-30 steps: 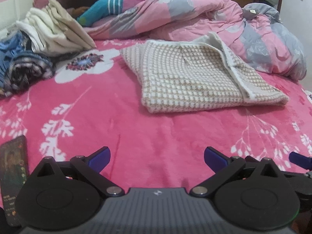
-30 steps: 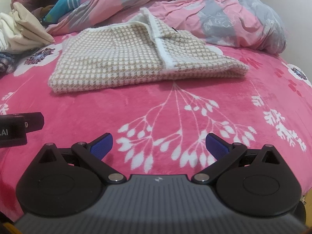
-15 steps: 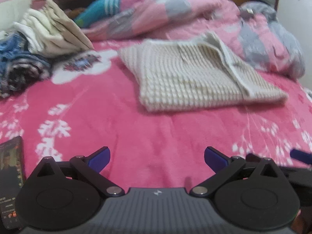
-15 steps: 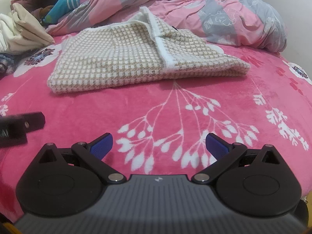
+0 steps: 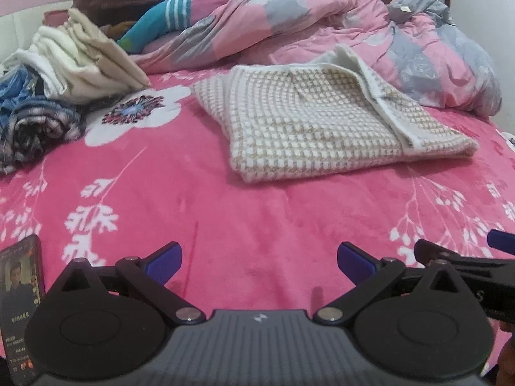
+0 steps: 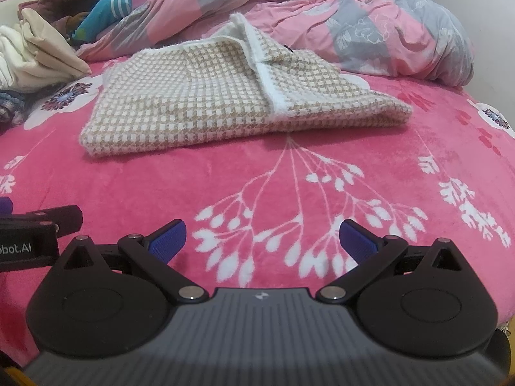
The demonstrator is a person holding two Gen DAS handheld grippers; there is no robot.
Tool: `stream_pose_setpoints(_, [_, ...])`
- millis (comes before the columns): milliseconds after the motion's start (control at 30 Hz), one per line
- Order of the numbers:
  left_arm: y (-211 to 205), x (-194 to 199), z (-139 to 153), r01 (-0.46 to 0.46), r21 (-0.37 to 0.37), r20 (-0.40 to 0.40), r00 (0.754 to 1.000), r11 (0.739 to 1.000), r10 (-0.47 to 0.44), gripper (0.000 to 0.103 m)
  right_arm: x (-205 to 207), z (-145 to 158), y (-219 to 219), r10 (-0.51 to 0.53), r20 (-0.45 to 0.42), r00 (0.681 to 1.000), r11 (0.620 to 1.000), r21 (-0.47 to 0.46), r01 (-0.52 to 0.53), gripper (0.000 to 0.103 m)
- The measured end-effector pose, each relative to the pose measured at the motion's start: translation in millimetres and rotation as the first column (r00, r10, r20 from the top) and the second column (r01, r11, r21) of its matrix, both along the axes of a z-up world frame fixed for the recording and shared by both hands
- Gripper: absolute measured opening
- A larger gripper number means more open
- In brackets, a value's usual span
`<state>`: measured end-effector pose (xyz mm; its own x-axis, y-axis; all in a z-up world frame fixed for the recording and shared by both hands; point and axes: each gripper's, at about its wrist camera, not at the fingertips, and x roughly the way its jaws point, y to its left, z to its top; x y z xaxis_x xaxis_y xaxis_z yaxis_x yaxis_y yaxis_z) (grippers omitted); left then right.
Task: Fold clothes
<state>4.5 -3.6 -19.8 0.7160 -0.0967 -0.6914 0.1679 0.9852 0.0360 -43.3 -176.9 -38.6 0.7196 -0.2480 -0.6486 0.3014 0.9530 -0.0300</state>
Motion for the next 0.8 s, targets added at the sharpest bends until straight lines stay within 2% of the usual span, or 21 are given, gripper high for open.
stream_pose_setpoints(233, [-9,-3,0,-0.019,0.111,0.068,0.998,0.994,0.011,0.103,0,1,0,0.001,0.004,1.0,1.0,0.003,-0.001,0.102])
stream_pose_setpoints(500, [0,6,-4,-0.005,0.022,-0.026,1.0,1.0,0.005,0.103,2,0,-1,-0.002,0.001,1.0,1.0,0.011,0.002,0.102])
stream_pose_setpoints(800, [0,7,-3,-0.006,0.018,-0.026,1.0,1.0,0.006,0.103,5,0,1,0.003,-0.002,1.0,1.0,0.005,-0.003,0.102])
